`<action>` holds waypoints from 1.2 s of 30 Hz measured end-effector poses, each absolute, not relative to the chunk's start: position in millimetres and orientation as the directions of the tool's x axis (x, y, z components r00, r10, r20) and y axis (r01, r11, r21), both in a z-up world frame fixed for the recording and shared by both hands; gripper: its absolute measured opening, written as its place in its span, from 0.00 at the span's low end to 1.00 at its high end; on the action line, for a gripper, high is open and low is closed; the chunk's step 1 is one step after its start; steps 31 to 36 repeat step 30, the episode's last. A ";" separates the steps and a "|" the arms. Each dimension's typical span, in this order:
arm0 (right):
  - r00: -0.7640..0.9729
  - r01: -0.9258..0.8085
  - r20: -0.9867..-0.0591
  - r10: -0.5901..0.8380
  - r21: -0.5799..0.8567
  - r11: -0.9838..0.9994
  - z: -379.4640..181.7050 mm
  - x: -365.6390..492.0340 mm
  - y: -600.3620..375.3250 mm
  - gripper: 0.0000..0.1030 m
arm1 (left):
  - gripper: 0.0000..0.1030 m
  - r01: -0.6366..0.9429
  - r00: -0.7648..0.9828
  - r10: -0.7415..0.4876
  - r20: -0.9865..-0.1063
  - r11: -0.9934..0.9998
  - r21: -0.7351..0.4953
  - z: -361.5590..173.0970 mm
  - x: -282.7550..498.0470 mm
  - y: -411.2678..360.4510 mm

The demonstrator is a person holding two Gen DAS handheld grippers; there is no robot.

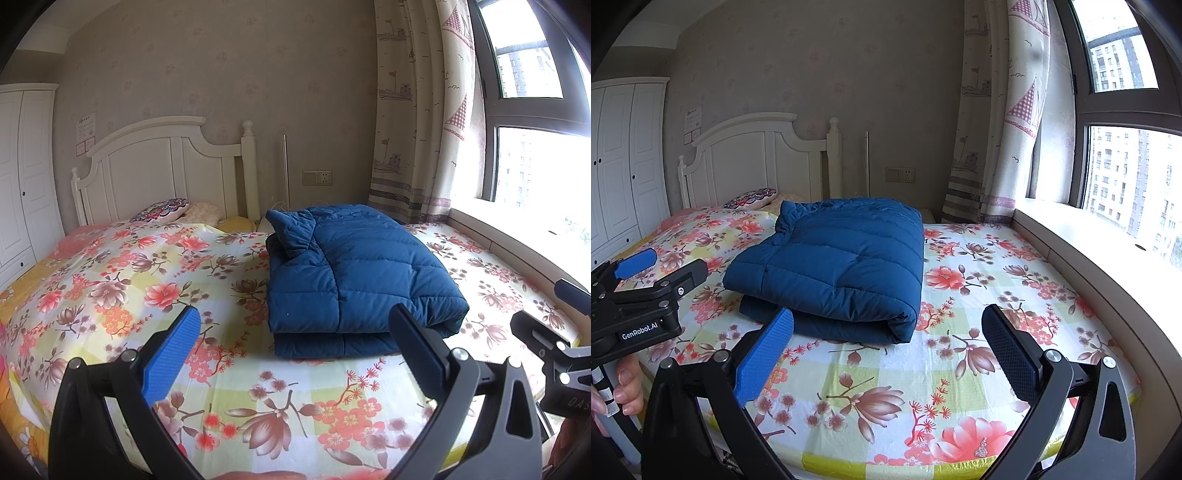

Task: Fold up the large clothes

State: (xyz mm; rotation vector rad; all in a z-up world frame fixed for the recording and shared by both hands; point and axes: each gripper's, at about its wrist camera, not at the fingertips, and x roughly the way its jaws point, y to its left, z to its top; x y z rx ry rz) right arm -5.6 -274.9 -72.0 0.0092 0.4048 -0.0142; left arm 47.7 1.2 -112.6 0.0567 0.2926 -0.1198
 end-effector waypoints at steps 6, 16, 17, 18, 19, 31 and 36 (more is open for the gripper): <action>0.919 0.016 -0.395 -0.012 0.007 1.000 -72.0 -5.8 -274.7 0.95 | 0.98 0.126 0.952 -0.109 -0.286 0.991 0.043 -113.5 45.5 0.7; 0.916 0.011 -0.401 -0.009 0.003 1.000 -76.8 -4.3 -274.1 0.95 | 0.98 0.132 0.955 -0.112 -0.276 0.990 0.056 -110.7 43.0 -3.9; 0.915 0.010 -0.403 -0.008 0.002 1.000 -78.1 -3.6 -274.3 0.95 | 0.98 0.134 0.955 -0.113 -0.274 0.989 0.059 -111.0 42.2 -4.8; 0.914 0.010 -0.405 -0.009 0.001 1.000 -79.0 -3.4 -274.0 0.95 | 0.98 0.135 0.955 -0.114 -0.273 0.989 0.060 -111.1 41.6 -6.7; 0.913 0.011 -0.409 -0.010 0.000 1.000 -80.2 -2.6 -273.8 0.95 | 0.98 0.140 0.955 -0.119 -0.271 0.988 0.062 -111.4 41.3 -7.6; 0.820 0.034 -0.572 0.008 0.062 0.997 -99.1 51.3 -328.4 0.95 | 0.98 0.199 0.922 -0.151 -0.357 0.975 0.100 -112.5 99.7 25.2; 0.820 0.034 -0.572 0.008 0.062 0.997 -99.1 51.3 -328.4 0.95 | 0.98 0.199 0.922 -0.151 -0.357 0.975 0.100 -112.5 99.7 25.2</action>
